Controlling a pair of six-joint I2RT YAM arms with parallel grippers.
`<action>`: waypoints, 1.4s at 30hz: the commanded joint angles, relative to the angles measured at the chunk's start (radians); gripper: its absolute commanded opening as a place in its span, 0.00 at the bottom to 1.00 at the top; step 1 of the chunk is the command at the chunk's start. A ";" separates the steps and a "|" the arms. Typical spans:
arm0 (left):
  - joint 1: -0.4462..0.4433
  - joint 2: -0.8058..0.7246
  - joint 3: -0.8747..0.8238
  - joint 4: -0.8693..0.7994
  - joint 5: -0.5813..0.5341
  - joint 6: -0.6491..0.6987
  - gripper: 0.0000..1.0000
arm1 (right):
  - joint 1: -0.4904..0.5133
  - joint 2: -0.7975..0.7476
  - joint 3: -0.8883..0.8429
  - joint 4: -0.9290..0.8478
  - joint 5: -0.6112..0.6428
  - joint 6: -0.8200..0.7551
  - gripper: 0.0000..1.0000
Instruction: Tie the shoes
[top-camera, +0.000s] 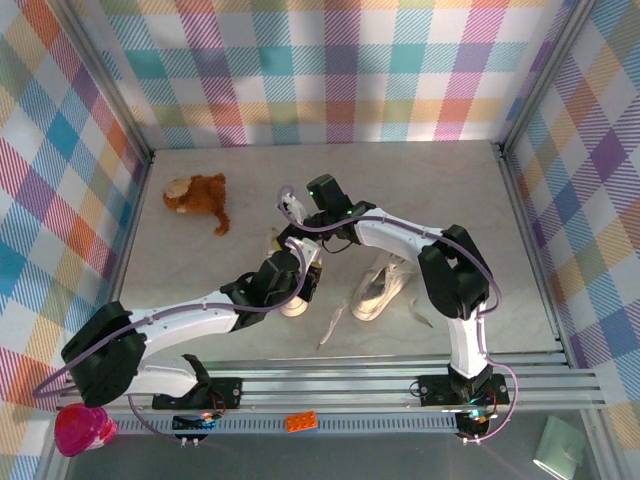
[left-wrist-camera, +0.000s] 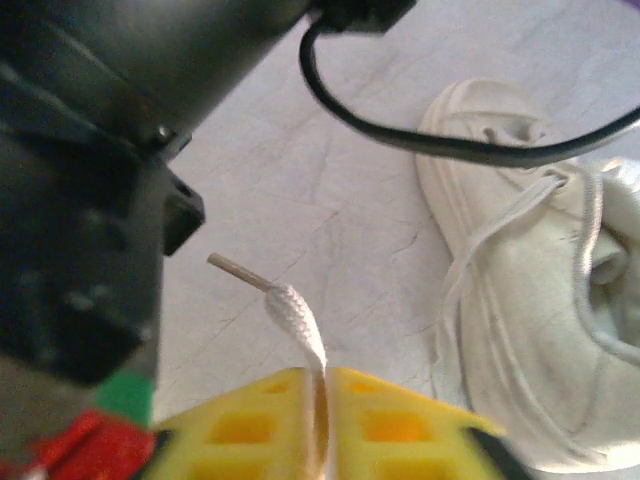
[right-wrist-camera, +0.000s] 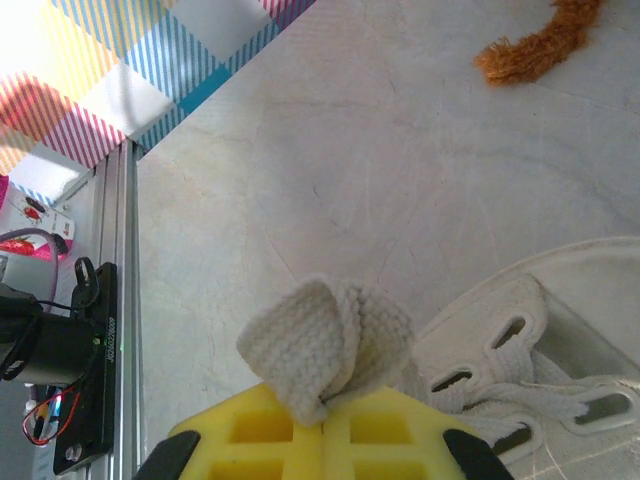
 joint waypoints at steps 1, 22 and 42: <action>-0.011 -0.025 0.056 0.023 -0.048 0.032 0.43 | -0.009 0.014 0.021 -0.007 -0.033 -0.025 0.00; 0.678 -0.281 0.082 -0.243 0.737 -0.287 0.52 | -0.005 -0.078 -0.100 0.089 -0.044 -0.158 0.00; 0.685 -0.079 0.097 -0.132 0.864 -0.345 0.48 | 0.035 -0.064 -0.037 0.018 -0.025 -0.225 0.00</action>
